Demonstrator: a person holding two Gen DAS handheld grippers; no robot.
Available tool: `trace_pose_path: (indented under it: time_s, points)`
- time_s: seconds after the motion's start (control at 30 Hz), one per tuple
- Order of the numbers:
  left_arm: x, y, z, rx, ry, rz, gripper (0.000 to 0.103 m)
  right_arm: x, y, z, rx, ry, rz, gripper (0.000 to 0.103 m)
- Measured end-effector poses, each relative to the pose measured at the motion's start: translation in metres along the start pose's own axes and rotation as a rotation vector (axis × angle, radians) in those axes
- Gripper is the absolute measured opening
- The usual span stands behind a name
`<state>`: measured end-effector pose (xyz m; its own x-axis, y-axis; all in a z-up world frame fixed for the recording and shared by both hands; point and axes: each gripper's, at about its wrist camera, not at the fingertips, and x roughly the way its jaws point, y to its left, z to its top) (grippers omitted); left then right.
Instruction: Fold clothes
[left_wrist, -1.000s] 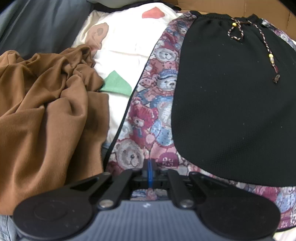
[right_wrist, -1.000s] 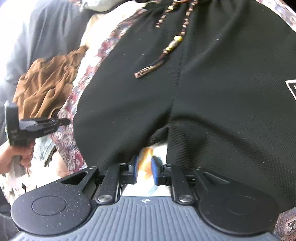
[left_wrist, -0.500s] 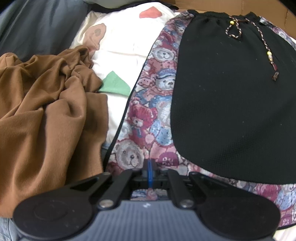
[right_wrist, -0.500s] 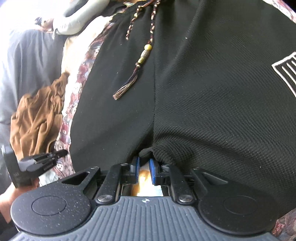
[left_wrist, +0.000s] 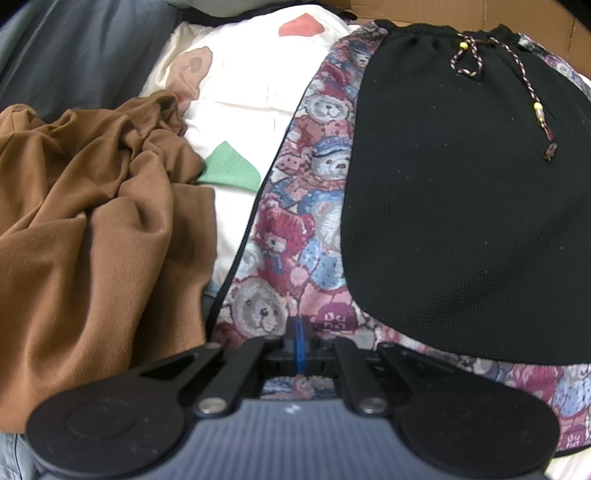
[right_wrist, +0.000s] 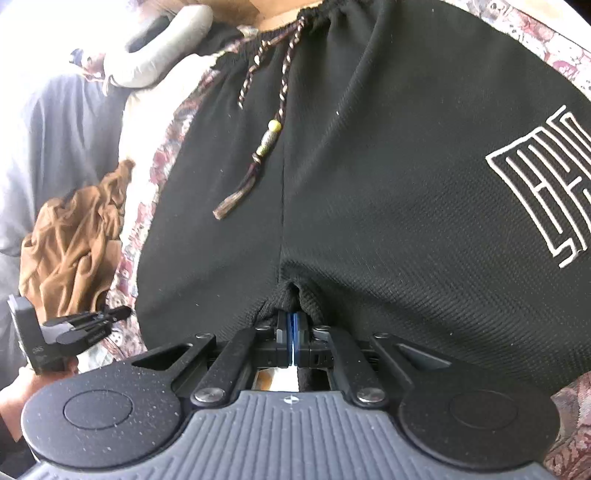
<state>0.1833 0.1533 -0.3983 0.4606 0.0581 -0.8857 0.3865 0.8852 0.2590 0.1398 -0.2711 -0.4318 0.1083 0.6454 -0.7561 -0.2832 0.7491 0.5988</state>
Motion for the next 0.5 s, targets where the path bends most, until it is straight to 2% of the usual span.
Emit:
trace_pose_path:
  time_s: [0.1,0.2,0.3,0.4,0.5]
  points:
    - [0.000,0.000,-0.001,-0.001,-0.001,0.001,0.003,-0.007,0.002,0.001,0.008,-0.028,0.008,0.000]
    - [0.000,0.000,-0.001,-0.003,-0.001,0.001,0.003,-0.014,0.006,0.001,0.009,-0.047,0.051,0.000]
    - [0.000,-0.001,-0.001,-0.004,0.000,0.004,0.003,-0.010,0.007,0.000,0.018,0.006,0.107,0.000]
    - [0.000,0.001,-0.001,-0.005,0.001,0.001,0.003,0.002,0.009,-0.008,0.005,0.065,0.110,0.002]
    - [-0.001,0.000,-0.002,-0.005,0.001,-0.001,0.003,0.016,0.012,-0.018,-0.011,0.119,0.102,0.012]
